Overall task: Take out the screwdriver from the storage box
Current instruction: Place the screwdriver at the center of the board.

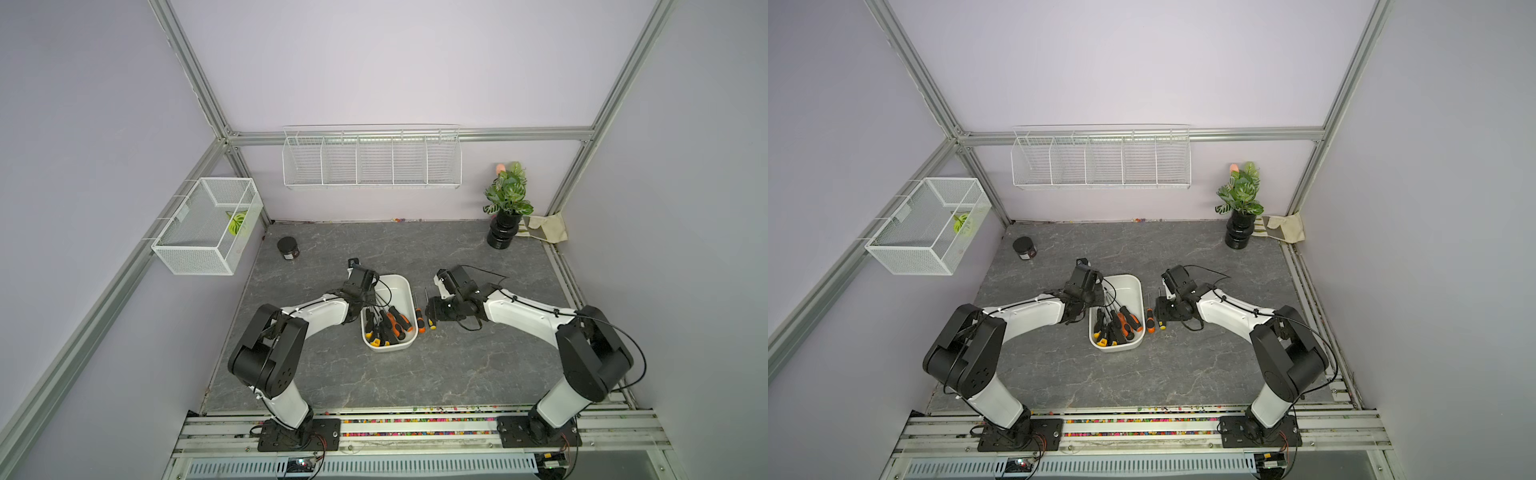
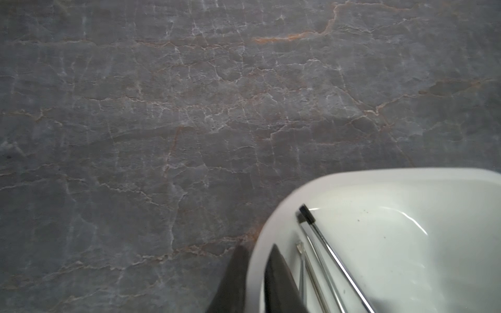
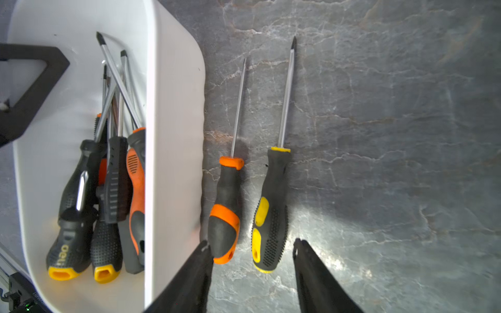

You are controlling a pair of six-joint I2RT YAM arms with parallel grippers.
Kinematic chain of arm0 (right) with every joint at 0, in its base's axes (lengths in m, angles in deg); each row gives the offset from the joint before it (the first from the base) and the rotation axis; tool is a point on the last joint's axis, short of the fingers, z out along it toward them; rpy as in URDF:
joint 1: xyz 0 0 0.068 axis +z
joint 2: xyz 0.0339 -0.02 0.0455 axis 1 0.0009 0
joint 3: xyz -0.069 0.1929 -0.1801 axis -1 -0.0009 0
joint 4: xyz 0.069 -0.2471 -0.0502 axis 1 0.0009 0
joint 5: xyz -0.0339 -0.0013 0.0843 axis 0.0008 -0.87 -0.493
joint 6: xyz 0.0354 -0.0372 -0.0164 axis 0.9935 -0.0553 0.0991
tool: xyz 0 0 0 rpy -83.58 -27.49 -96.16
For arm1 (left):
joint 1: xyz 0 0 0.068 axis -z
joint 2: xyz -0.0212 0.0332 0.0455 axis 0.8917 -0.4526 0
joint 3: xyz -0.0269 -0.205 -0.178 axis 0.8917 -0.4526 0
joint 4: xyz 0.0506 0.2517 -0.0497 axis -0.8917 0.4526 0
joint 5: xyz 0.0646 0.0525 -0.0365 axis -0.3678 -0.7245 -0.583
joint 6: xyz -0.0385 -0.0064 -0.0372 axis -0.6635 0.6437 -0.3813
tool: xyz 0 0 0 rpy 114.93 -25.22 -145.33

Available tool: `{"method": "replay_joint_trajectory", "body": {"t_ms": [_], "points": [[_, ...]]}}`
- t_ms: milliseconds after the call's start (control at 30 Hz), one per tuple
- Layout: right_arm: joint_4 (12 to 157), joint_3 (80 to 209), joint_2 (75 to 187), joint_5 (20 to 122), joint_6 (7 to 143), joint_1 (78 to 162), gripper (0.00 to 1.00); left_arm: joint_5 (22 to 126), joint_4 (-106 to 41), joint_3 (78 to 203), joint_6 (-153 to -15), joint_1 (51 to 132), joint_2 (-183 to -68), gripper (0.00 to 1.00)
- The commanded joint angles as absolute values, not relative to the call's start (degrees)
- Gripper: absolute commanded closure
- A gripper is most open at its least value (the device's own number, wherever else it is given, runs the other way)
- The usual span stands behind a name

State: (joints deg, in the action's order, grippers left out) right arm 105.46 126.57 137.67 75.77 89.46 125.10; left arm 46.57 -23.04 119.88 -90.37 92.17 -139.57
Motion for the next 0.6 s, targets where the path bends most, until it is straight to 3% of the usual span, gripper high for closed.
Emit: {"method": "replay_joint_trajectory", "body": {"t_ms": [0, 133, 333, 567], "points": [[106.8, 125.1, 135.5, 77.1, 88.3, 125.0, 0.47, 45.6, -19.5, 123.5, -87.5, 91.1, -140.9, 0.72], [106.8, 124.5, 134.7, 77.5, 87.8, 124.8, 0.47, 46.2, -18.0, 126.2, -86.0, 90.1, -142.1, 0.55], [106.3, 124.3, 134.8, 77.1, 87.7, 124.7, 0.47, 46.8, -16.7, 129.4, -84.1, 89.4, -144.4, 0.55], [106.5, 124.3, 134.1, 77.5, 87.6, 124.6, 0.48, 48.2, -16.5, 132.1, -83.7, 88.8, -147.8, 0.74]]}}
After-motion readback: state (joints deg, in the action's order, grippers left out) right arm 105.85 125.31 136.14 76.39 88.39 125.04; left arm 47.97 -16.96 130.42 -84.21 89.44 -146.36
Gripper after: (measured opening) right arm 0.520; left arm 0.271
